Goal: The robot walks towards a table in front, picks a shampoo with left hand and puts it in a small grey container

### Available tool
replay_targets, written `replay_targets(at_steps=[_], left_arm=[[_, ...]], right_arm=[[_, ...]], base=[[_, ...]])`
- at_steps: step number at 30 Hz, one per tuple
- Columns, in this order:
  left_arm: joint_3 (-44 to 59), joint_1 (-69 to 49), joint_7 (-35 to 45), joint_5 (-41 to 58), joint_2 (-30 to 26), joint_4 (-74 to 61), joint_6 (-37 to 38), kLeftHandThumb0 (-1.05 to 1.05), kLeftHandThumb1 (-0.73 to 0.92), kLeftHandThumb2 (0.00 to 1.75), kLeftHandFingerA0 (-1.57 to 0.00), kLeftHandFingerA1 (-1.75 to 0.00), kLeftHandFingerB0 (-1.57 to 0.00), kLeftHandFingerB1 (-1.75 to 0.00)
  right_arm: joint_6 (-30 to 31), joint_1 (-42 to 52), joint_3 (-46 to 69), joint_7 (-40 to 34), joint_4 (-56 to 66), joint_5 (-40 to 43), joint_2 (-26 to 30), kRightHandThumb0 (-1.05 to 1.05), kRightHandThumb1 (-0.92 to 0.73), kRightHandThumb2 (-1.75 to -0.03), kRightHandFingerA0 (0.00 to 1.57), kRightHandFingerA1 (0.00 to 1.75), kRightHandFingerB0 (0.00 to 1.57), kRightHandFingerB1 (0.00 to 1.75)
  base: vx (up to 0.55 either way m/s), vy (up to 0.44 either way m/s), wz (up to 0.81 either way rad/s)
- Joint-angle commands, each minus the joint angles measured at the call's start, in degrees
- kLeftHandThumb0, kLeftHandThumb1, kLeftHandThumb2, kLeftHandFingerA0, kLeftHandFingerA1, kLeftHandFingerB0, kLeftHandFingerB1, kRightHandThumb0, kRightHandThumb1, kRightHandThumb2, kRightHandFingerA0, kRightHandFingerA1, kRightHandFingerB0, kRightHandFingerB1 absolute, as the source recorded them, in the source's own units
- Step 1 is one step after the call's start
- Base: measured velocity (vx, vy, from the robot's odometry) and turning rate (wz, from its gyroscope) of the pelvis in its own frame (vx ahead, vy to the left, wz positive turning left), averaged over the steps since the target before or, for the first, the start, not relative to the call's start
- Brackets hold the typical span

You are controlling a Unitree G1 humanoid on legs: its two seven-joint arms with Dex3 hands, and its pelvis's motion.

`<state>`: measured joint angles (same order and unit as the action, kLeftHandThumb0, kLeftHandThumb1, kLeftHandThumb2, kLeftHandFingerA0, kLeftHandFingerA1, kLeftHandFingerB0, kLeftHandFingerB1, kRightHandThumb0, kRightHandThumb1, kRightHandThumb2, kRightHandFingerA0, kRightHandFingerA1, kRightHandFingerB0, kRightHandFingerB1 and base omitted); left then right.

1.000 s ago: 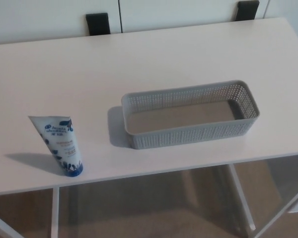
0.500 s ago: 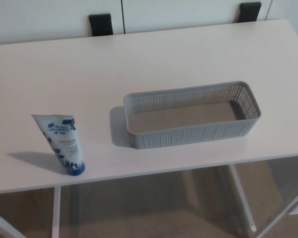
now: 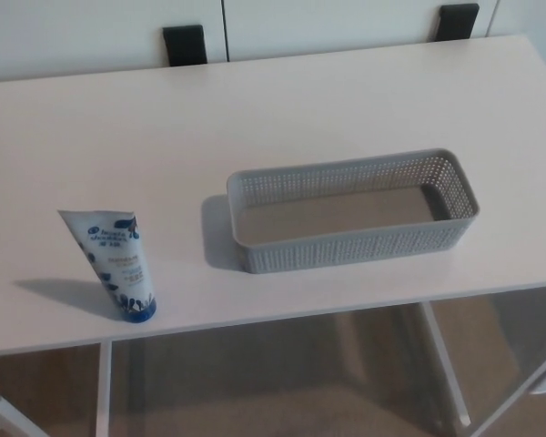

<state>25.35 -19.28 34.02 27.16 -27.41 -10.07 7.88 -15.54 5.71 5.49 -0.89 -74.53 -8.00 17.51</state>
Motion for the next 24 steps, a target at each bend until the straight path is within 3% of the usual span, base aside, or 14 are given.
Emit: replay_targets(at_steps=[1,2,3,8,14,17,18,21,24], left_arm=[[-4.1,9.5,2.0,2.4,-1.4,6.5,-7.9,-0.34,0.3,0.86,-0.07,-0.59,-0.03,-0.57],[-5.4,11.4,2.5,0.0,-1.5,10.1,-6.4,-0.57,0.48,0.6,0.0,-0.69,0.0,-0.52],[-6.1,12.1,2.8,-1.0,-1.7,11.8,-6.1,-0.58,0.36,0.72,0.0,-0.58,0.0,-0.43],[-8.5,14.6,3.6,-3.0,-2.3,18.1,-5.9,-0.68,0.39,0.66,0.0,-0.4,0.0,-0.19],[-12.9,18.7,0.3,-10.1,-2.9,27.4,-3.0,-0.73,0.45,0.75,0.0,-0.4,0.0,-0.19],[-13.5,20.2,0.4,-10.7,-2.4,31.3,-1.6,-0.68,0.39,0.67,0.0,-0.38,0.0,-0.14],[-14.0,21.3,-0.2,-11.5,-2.1,33.9,-1.5,-0.49,0.44,0.6,0.0,-0.37,0.0,-0.11],[-14.7,23.3,-0.7,-12.5,-2.0,37.1,-1.1,-0.66,0.4,0.7,0.0,-0.41,0.0,-0.16],[-15.1,25.3,-0.2,-12.7,-1.7,39.5,-0.6,-0.69,0.43,0.73,0.0,-0.4,0.0,-0.17]], right_arm=[[0.7,0.4,1.6,1.1,-0.1,1.8,2.0,-0.28,-0.67,-0.59,0.75,0.48,0.56,0.41],[0.3,0.5,1.8,1.4,-0.2,1.9,2.1,-0.29,-0.67,-0.59,0.73,0.47,0.56,0.41],[0.1,0.8,1.9,1.3,-0.3,1.9,2.2,-0.29,-0.67,-0.59,0.74,0.48,0.57,0.42],[0.5,1.2,3.0,1.4,-0.5,2.5,1.8,-0.3,-0.67,-0.6,0.76,0.47,0.56,0.41],[-0.3,1.5,1.7,1.0,0.4,1.6,2.1,-0.29,-0.68,-0.59,0.75,0.48,0.57,0.42],[0.3,1.4,1.9,0.7,0.2,1.8,2.0,-0.3,-0.68,-0.6,0.76,0.48,0.57,0.42],[0.2,1.6,2.2,0.7,0.2,2.1,2.0,-0.29,-0.67,-0.6,0.76,0.48,0.58,0.42],[0.2,1.4,2.1,0.8,-0.1,2.0,2.0,-0.29,-0.66,-0.6,0.77,0.48,0.58,0.42],[0.4,0.3,2.1,1.0,-0.2,2.0,2.2,-0.3,-0.67,-0.59,0.75,0.48,0.58,0.42]], base=[[0.0,0.0,0.0],[0.0,0.0,0.0],[0.0,0.0,0.0],[0.0,0.0,0.0],[0.0,0.0,0.0],[0.0,0.0,0.0],[0.0,0.0,0.0],[0.0,0.0,0.0],[0.0,0.0,0.0]])
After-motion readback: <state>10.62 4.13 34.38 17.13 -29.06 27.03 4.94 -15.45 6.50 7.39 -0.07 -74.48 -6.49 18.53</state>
